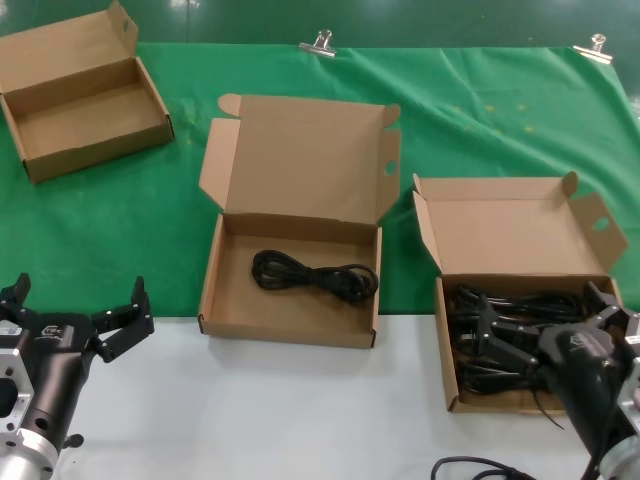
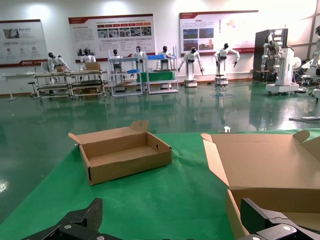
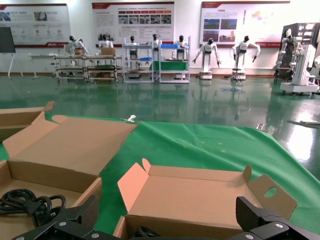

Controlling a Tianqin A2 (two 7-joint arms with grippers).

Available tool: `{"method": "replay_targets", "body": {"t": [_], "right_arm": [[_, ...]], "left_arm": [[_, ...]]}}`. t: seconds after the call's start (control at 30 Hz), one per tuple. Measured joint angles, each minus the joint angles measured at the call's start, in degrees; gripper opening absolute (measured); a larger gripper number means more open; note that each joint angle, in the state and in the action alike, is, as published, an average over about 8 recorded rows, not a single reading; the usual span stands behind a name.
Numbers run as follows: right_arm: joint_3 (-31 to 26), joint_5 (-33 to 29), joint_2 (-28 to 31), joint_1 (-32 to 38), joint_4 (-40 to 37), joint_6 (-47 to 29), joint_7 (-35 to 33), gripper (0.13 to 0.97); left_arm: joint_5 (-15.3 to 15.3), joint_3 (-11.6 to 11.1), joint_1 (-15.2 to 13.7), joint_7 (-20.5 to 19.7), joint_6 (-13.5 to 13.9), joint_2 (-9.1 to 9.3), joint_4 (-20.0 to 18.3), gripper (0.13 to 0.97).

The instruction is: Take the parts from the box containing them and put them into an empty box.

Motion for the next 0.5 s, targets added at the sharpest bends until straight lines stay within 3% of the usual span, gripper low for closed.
{"method": "replay_targets", "body": {"t": [0.5], "right_arm": [[0.0, 0.0, 0.0, 0.0, 0.0, 0.0, 0.0, 0.966]], "left_arm": [[0.0, 0.0, 0.0, 0.0, 0.0, 0.0, 0.0, 0.966]]}}
